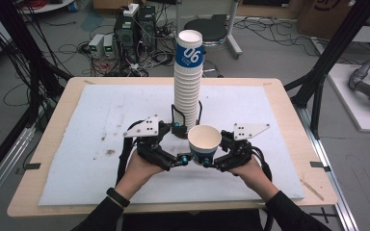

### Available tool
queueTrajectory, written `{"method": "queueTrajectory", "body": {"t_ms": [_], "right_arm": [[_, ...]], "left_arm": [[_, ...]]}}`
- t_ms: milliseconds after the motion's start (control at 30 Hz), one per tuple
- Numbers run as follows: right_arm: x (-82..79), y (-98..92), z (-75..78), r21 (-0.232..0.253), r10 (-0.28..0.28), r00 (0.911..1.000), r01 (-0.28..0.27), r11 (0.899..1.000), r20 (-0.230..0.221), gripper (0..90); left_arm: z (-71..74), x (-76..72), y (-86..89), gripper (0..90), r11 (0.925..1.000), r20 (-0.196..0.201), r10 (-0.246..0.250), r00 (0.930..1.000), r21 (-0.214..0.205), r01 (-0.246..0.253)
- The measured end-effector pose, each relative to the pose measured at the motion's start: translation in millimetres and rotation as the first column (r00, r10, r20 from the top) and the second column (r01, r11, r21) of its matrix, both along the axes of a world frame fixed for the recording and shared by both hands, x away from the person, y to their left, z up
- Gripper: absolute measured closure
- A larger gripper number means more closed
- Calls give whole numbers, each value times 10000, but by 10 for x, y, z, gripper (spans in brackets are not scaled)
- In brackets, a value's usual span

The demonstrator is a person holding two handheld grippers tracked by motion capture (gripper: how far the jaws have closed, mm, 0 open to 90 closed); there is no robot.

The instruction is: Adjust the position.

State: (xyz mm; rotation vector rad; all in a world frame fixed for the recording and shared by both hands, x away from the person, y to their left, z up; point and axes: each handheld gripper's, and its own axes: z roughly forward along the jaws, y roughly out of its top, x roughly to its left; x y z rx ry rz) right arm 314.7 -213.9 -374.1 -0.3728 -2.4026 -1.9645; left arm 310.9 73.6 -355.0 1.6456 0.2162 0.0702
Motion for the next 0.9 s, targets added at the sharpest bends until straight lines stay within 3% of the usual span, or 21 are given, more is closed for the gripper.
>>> {"method": "queueTrajectory", "body": {"t_ms": [333, 900], "right_arm": [[17, -54, 37, 186, -177, 9998, 175, 9997, 93, 249], [-19, -30, 65, 530, -55, 10000, 50, 9986, 78, 249]], "left_arm": [[-64, -5, 60, 100, 9995, 64, 182, 9998, 239, -184], [-271, -33, -189, 100, 9967, -352, -292, 9990, 750, 318]]}}
